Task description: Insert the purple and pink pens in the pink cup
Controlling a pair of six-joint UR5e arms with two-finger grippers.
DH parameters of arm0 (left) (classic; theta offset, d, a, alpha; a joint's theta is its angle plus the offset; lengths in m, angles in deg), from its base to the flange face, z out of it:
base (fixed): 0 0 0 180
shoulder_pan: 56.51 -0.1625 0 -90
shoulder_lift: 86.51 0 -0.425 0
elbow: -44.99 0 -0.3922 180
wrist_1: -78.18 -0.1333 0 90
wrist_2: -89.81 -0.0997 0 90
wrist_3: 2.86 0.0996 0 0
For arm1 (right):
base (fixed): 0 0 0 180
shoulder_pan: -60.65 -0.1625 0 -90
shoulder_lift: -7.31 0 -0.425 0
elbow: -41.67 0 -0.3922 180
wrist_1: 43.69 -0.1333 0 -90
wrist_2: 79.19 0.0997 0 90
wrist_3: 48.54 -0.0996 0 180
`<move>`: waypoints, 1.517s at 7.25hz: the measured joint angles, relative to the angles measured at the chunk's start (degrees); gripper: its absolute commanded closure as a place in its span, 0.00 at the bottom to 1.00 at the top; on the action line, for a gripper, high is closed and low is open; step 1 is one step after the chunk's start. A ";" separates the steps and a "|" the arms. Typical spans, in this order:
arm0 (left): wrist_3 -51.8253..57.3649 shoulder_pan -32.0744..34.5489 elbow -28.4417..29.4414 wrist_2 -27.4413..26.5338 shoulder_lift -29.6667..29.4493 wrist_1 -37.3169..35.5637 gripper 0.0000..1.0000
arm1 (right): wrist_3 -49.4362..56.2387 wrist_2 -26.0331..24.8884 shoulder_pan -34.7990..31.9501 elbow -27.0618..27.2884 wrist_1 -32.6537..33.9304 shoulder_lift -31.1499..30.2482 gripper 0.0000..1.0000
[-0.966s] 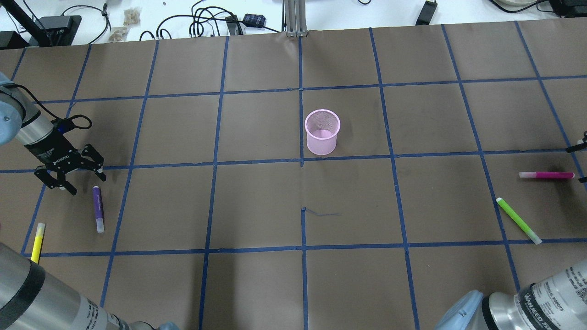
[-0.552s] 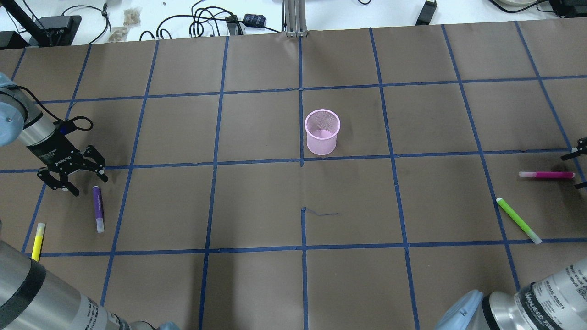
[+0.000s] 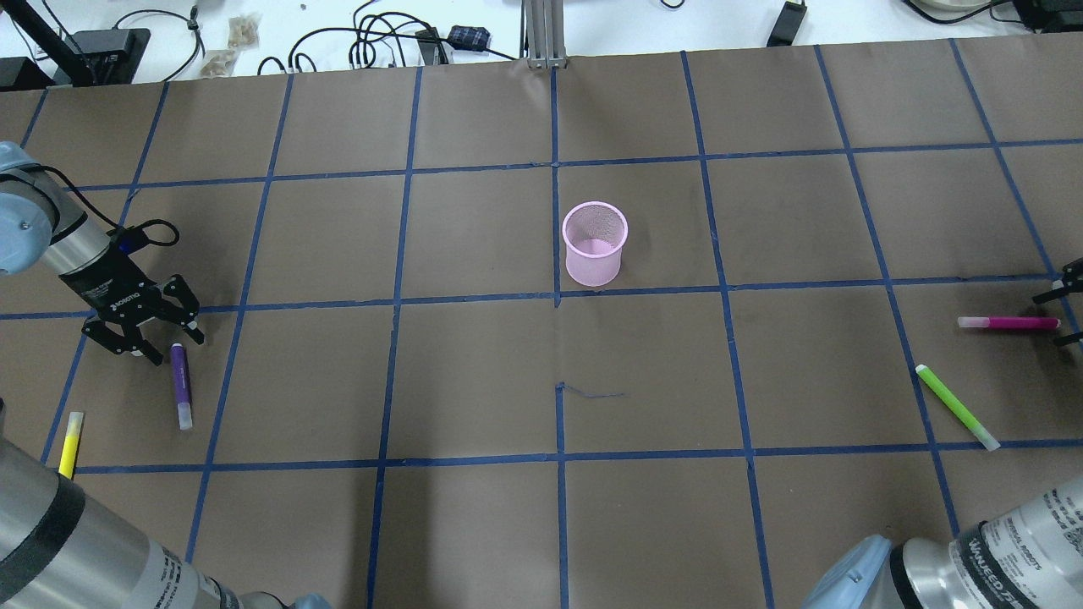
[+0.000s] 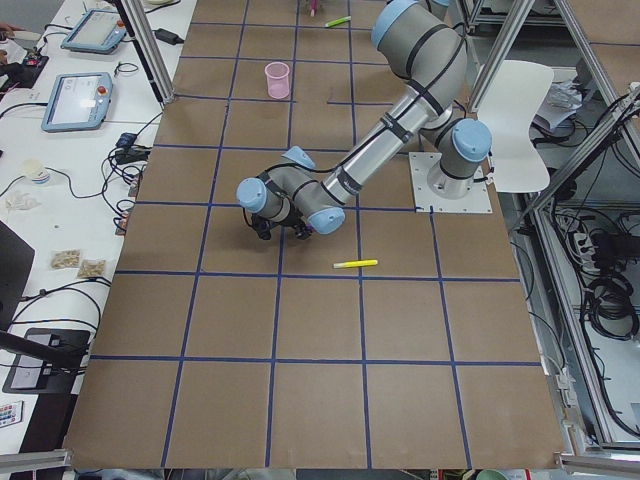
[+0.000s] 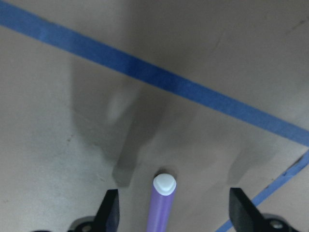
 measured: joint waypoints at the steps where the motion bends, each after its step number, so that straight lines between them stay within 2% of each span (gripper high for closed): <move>1: -0.02 0.00 -0.03 0.07 0.06 0.02 0.69 | 0.19 0.03 0.00 0.03 0.06 0.08 0.59; 2: 0.09 0.00 -0.07 0.10 0.08 0.07 0.70 | 0.30 0.04 0.00 0.04 0.08 0.09 0.65; 4: 0.38 0.00 -0.23 0.14 -0.01 0.07 0.94 | 0.72 0.16 0.00 0.02 0.13 0.07 0.88; 5: 0.37 0.00 -0.24 0.19 0.00 0.05 0.99 | 1.53 0.42 0.00 0.01 0.14 0.03 0.93; 8: -0.17 0.00 0.52 0.62 0.89 0.03 1.00 | 1.97 0.70 -0.20 -0.38 0.07 -1.76 0.95; 11: -0.15 0.07 0.81 0.73 2.36 0.11 1.00 | -5.18 0.75 -3.37 -0.44 -0.68 -10.63 0.94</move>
